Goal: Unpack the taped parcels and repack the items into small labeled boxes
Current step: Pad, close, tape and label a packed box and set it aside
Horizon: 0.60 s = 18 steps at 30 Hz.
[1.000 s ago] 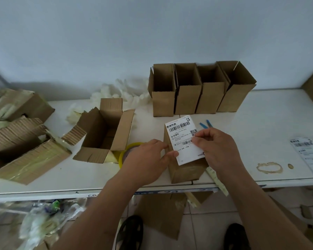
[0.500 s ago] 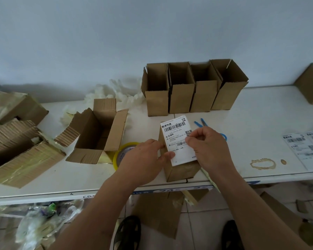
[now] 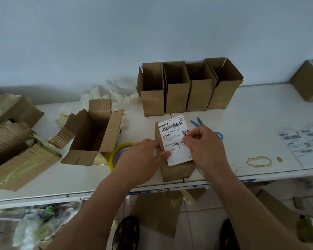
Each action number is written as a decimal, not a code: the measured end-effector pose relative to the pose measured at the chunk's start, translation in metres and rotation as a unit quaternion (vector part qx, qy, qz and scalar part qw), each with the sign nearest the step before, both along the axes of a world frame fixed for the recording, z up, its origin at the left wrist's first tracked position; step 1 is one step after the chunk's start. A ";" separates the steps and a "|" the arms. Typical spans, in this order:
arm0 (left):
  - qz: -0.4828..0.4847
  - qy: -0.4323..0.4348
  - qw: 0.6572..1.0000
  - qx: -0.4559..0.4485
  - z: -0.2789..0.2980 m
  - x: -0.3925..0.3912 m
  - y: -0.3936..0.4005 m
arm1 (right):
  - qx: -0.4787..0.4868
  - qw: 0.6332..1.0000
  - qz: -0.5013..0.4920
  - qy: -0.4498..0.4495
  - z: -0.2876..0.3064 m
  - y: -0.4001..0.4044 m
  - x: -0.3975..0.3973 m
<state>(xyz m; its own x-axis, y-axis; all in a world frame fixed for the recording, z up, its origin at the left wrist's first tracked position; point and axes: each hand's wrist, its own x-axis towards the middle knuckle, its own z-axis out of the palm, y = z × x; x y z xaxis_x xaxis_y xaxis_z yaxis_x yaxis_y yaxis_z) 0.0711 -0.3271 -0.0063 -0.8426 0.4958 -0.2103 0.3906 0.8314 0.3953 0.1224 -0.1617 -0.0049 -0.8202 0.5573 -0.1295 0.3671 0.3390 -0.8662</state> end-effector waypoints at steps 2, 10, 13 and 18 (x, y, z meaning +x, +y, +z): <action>0.000 0.000 1.000 0.001 0.000 0.000 0.000 | -0.001 1.000 -0.001 -0.003 0.000 0.000 0.001; -0.003 0.005 1.000 0.002 0.002 0.002 0.002 | 0.016 1.000 0.003 -0.011 0.001 -0.002 0.000; -0.002 0.008 1.000 0.001 0.002 0.002 0.002 | 0.018 1.000 0.003 -0.013 0.001 -0.002 0.000; 0.001 0.013 1.000 0.001 0.004 0.003 0.003 | 0.023 0.999 0.017 -0.017 0.001 -0.003 0.001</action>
<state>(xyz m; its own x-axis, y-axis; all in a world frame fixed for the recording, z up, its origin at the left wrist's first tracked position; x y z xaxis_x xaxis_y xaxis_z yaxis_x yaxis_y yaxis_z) 0.0746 -0.3238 -0.0026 -0.8489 0.4942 -0.1873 0.3988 0.8315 0.3866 0.1233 -0.1647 -0.0044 -0.8340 0.5356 -0.1326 0.3836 0.3901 -0.8370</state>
